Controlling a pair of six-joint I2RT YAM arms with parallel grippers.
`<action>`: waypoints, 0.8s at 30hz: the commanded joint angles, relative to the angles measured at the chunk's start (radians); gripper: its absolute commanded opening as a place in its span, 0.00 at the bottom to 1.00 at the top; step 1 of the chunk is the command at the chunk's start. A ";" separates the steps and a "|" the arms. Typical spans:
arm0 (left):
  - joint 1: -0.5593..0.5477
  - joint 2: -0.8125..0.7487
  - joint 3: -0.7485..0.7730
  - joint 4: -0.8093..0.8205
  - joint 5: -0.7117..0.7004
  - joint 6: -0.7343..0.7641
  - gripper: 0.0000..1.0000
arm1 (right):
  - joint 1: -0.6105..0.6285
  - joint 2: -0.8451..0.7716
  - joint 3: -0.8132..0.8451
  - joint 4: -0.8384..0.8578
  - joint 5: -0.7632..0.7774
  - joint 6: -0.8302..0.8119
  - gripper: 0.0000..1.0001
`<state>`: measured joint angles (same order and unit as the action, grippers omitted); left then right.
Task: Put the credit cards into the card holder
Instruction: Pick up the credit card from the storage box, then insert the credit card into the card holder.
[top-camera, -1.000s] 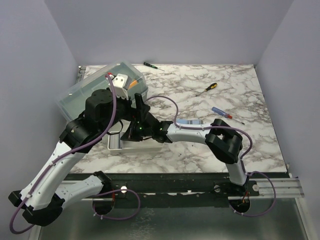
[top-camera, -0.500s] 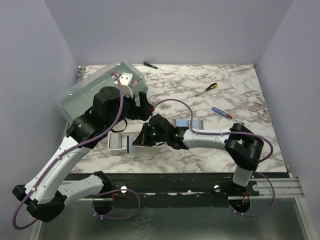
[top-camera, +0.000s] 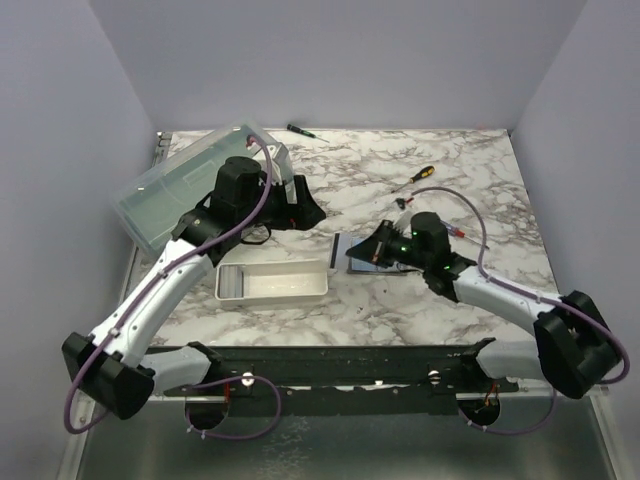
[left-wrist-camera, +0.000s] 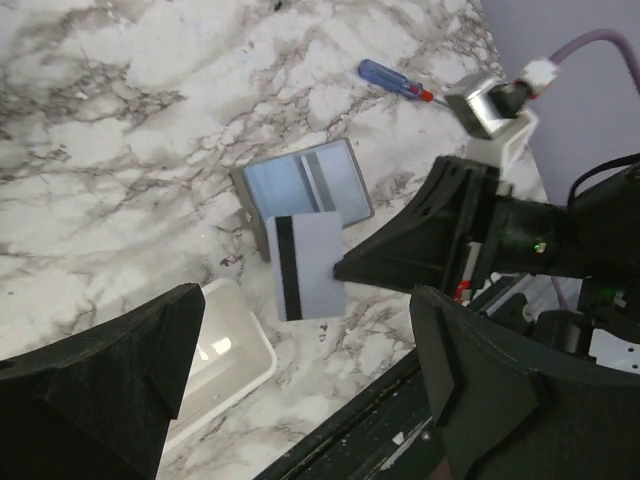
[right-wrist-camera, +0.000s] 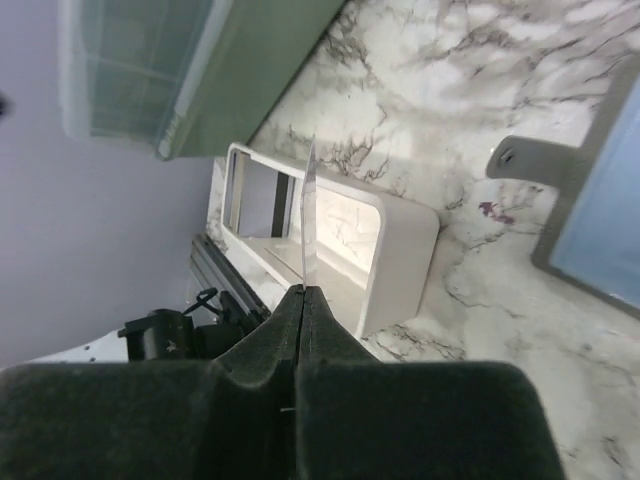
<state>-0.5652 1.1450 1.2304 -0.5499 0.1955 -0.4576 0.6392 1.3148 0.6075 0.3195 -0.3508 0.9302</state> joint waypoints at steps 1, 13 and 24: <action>0.079 0.105 -0.080 0.197 0.356 -0.141 0.91 | -0.167 -0.119 -0.054 0.021 -0.247 -0.103 0.00; 0.113 0.320 -0.247 0.715 0.628 -0.447 0.88 | -0.475 -0.129 -0.014 0.069 -0.623 -0.100 0.00; 0.058 0.470 -0.254 0.917 0.698 -0.537 0.68 | -0.474 -0.098 -0.021 0.188 -0.674 -0.027 0.00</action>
<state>-0.4725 1.5826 0.9794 0.2344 0.8284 -0.9512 0.1684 1.2022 0.5674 0.4477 -0.9756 0.8825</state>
